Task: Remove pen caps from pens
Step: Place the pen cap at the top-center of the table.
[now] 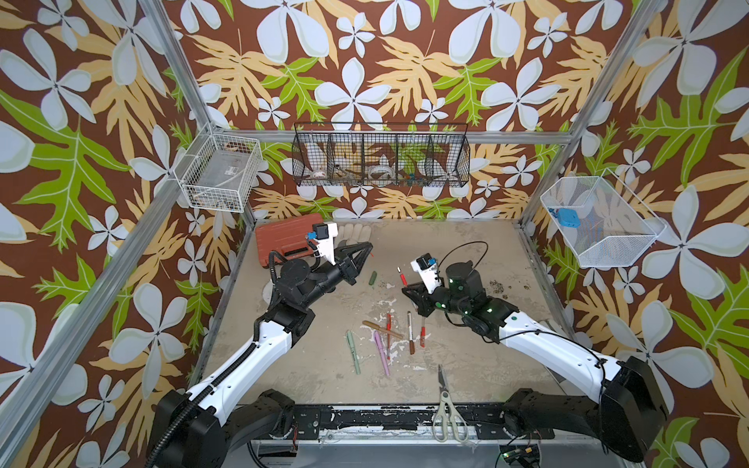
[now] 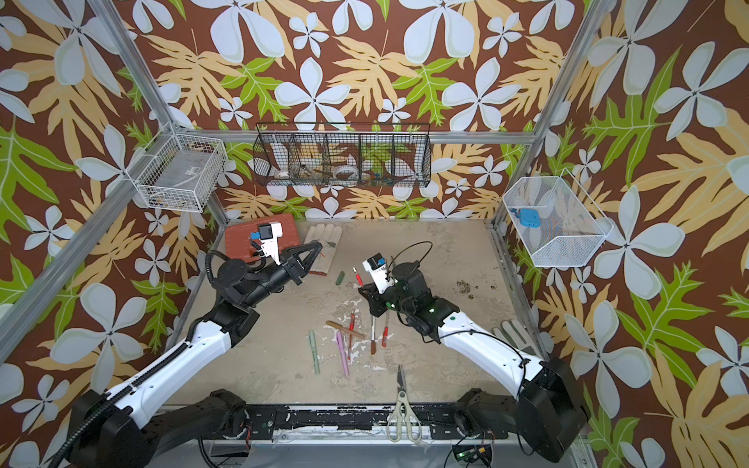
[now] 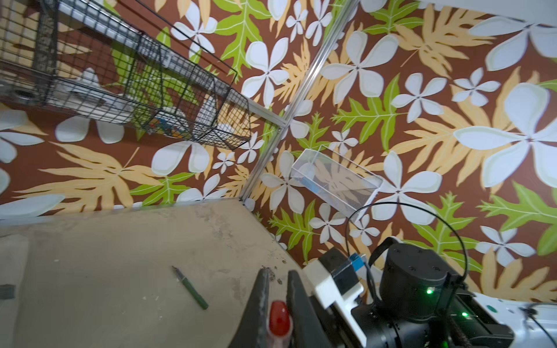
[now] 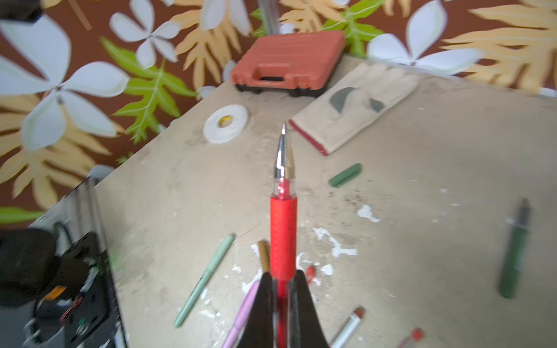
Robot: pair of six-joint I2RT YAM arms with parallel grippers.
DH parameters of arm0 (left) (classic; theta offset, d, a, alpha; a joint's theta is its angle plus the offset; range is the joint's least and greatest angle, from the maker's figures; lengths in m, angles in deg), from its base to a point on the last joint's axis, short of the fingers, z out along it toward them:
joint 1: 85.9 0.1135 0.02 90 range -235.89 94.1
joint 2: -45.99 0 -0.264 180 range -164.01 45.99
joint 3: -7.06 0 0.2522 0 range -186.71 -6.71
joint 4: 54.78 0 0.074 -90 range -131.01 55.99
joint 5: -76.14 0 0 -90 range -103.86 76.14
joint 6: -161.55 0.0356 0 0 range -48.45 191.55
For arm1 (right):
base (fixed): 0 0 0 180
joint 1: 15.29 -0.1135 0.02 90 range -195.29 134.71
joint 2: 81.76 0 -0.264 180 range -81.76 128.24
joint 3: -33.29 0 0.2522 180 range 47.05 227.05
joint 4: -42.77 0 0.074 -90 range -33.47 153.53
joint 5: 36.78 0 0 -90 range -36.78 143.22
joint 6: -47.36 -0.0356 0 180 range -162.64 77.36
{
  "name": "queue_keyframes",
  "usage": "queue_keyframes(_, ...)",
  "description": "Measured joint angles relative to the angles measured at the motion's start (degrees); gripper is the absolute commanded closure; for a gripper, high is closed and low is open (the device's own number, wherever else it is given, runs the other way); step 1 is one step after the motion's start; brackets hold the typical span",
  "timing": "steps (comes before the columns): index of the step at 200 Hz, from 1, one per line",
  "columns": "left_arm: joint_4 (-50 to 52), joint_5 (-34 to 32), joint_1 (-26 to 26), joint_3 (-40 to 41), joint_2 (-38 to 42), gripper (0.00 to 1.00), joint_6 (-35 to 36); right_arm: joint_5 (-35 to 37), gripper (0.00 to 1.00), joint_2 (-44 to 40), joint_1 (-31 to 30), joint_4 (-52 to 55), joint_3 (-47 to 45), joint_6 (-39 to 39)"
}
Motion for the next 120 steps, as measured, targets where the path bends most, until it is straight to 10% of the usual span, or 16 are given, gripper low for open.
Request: queue_keyframes(120,27.0,-15.9,0.0,-11.5,-27.1,1.00,10.4,12.0,1.00,30.5,16.5,9.8,21.2,0.3)
